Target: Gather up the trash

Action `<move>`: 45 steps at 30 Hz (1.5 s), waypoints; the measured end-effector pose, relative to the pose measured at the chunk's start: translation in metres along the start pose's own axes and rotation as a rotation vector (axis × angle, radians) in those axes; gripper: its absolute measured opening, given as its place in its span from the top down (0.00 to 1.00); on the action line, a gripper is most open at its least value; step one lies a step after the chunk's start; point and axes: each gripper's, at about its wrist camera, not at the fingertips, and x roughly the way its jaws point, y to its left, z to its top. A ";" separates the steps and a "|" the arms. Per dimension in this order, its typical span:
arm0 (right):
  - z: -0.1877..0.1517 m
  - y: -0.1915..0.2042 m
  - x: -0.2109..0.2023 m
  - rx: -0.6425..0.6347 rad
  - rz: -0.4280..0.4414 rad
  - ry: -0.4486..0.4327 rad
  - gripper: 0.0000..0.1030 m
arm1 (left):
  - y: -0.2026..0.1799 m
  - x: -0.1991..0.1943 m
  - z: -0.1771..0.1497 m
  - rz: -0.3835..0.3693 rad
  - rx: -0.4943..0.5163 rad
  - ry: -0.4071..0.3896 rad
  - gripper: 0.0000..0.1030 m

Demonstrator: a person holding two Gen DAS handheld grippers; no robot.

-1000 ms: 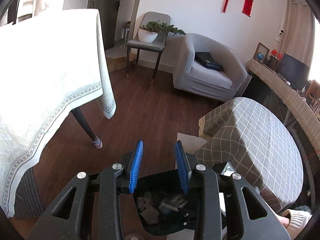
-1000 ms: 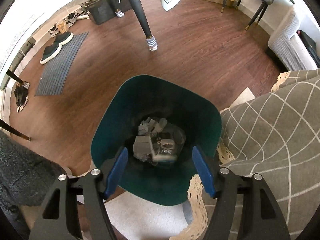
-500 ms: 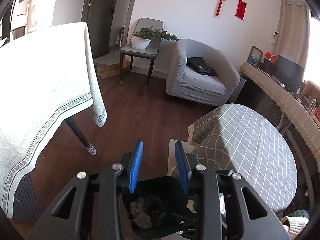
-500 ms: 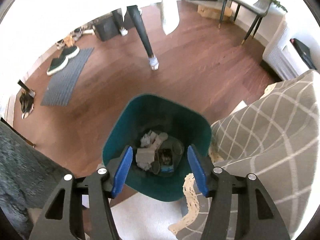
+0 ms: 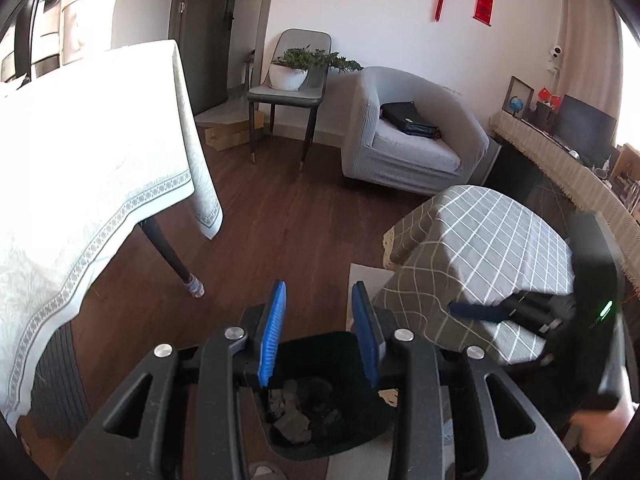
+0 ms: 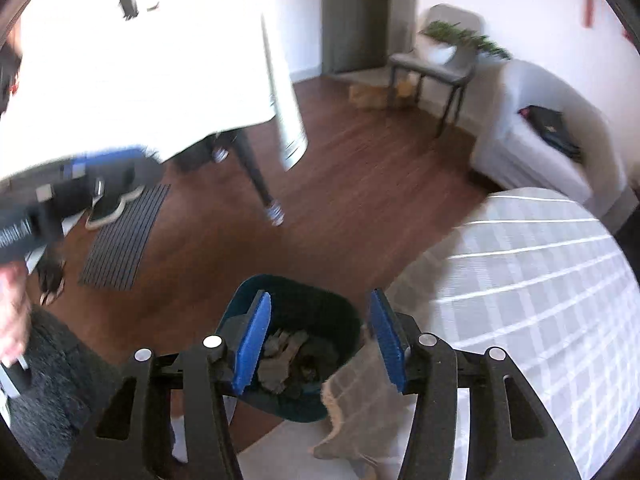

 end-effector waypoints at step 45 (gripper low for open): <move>-0.216 -0.123 -0.202 0.403 -0.311 -0.277 0.04 | -0.064 -0.037 -0.071 0.085 0.140 -0.111 0.08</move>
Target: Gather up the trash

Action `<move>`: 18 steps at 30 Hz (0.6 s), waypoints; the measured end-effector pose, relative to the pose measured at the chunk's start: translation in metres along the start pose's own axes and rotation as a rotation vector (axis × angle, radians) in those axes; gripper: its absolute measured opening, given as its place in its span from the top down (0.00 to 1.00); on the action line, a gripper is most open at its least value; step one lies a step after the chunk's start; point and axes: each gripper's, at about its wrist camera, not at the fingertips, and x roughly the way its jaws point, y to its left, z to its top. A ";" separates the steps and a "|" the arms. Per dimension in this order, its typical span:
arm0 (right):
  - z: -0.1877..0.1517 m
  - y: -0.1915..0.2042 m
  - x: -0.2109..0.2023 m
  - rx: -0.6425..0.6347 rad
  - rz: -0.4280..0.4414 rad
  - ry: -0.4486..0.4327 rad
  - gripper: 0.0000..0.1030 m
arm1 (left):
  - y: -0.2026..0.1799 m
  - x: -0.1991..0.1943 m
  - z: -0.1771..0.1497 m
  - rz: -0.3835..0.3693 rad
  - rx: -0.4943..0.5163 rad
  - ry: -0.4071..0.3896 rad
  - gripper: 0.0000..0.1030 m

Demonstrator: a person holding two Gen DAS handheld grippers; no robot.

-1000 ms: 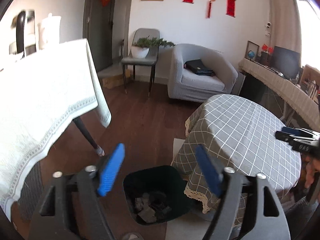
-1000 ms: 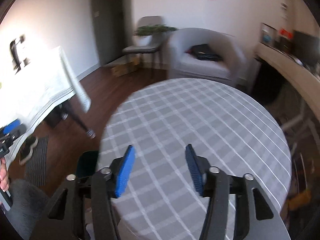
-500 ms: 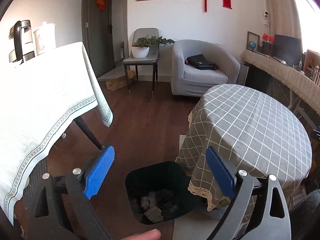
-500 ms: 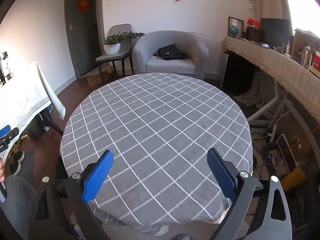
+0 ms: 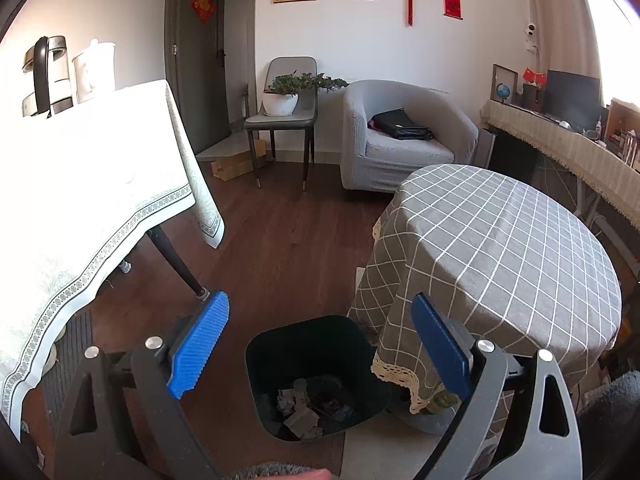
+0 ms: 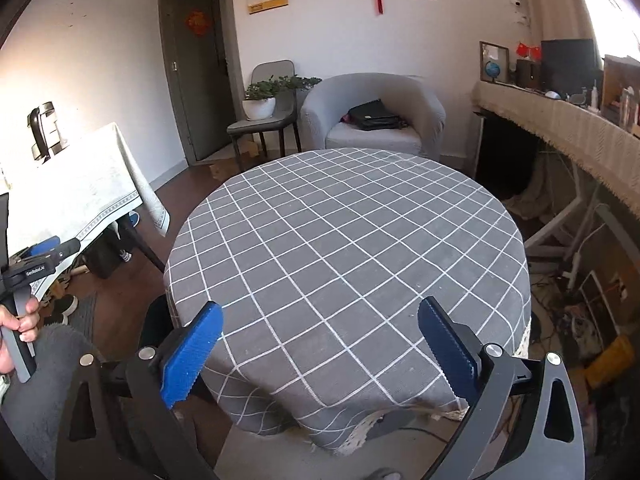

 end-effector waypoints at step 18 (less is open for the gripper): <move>-0.002 0.022 -0.007 -0.100 0.031 -0.050 0.04 | 0.001 0.000 -0.005 0.013 -0.011 0.011 0.05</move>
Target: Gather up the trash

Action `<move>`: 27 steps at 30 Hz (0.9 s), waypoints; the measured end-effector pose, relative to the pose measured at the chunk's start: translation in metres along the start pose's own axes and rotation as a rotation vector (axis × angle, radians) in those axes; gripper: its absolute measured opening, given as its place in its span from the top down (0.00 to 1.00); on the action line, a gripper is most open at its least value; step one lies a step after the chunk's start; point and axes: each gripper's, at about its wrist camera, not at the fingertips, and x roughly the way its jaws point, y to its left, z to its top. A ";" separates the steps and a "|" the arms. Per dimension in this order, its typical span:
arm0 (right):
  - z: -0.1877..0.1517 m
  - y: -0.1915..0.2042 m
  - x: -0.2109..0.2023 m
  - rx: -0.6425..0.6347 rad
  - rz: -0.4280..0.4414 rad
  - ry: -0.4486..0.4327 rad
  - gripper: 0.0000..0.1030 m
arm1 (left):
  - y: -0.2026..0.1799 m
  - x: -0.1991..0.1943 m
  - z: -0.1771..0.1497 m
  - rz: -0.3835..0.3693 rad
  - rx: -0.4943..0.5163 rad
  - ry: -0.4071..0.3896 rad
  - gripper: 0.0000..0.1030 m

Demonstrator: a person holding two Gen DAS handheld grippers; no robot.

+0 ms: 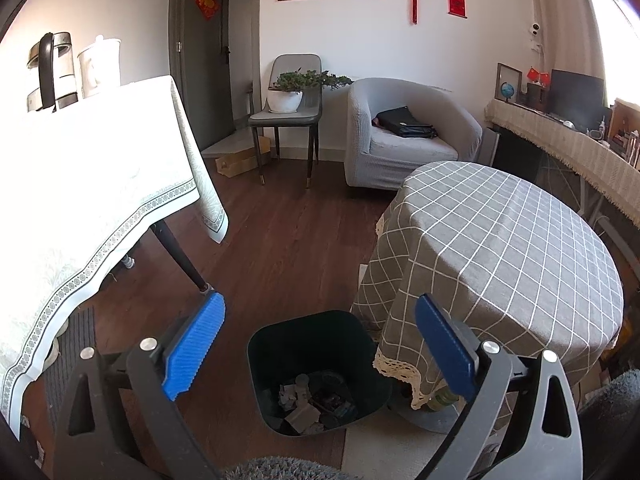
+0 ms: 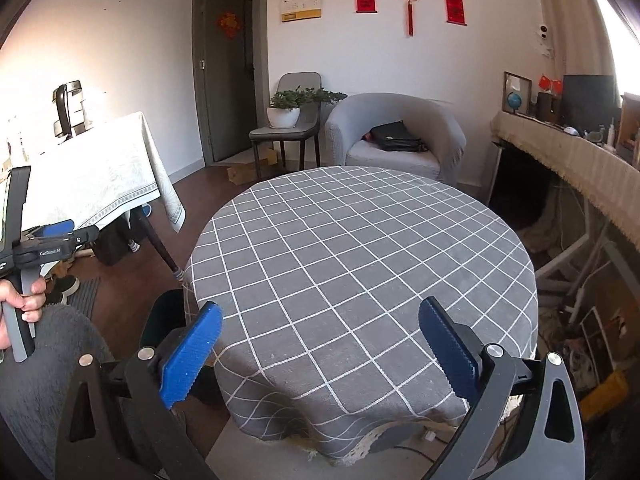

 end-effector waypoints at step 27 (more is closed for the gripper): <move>0.001 0.005 0.002 0.002 0.006 -0.001 0.03 | -0.002 -0.001 -0.002 0.003 0.013 -0.001 0.05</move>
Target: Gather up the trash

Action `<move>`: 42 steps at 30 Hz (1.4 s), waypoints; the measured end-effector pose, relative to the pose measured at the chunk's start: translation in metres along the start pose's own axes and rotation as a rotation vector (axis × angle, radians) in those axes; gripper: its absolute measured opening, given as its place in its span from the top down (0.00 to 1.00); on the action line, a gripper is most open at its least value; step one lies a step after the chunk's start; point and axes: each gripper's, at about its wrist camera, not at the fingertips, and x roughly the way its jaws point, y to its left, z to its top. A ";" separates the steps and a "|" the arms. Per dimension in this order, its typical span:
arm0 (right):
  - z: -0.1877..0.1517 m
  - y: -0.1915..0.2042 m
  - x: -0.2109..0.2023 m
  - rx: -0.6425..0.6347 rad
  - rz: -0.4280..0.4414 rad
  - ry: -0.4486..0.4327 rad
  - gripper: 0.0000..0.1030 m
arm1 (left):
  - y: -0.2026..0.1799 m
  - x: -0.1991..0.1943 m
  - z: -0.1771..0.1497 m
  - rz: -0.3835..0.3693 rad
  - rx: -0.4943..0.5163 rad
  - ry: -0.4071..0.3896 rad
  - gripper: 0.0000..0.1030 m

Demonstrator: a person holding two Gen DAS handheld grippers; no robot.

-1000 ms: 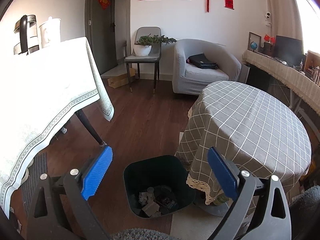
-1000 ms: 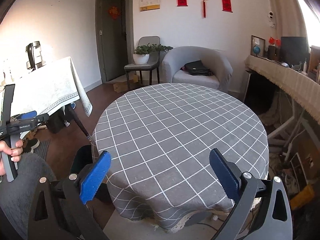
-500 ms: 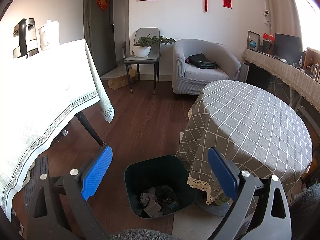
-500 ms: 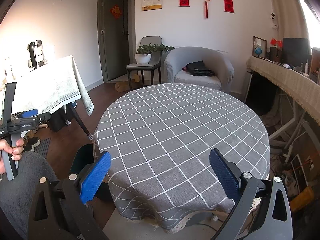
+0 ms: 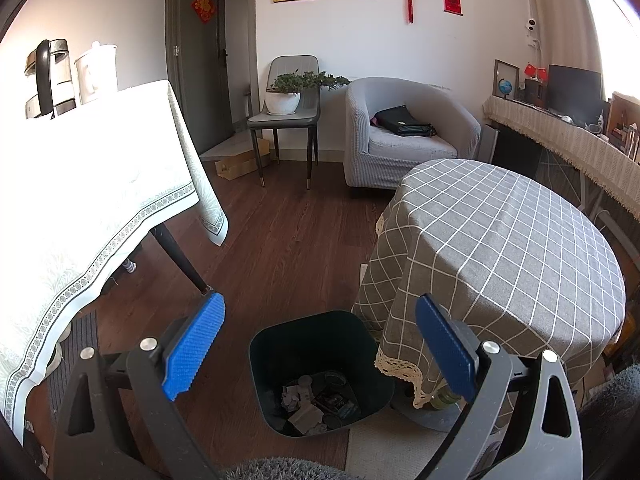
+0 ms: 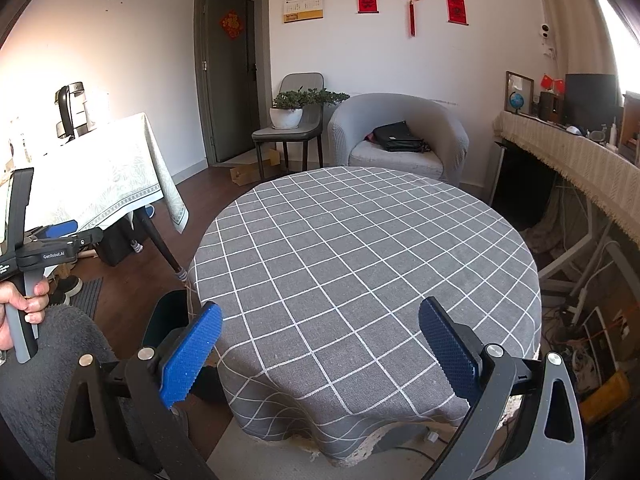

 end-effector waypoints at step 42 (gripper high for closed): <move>0.001 0.016 0.000 -0.030 -0.001 0.002 0.03 | -0.001 0.003 0.000 0.004 0.020 0.008 0.05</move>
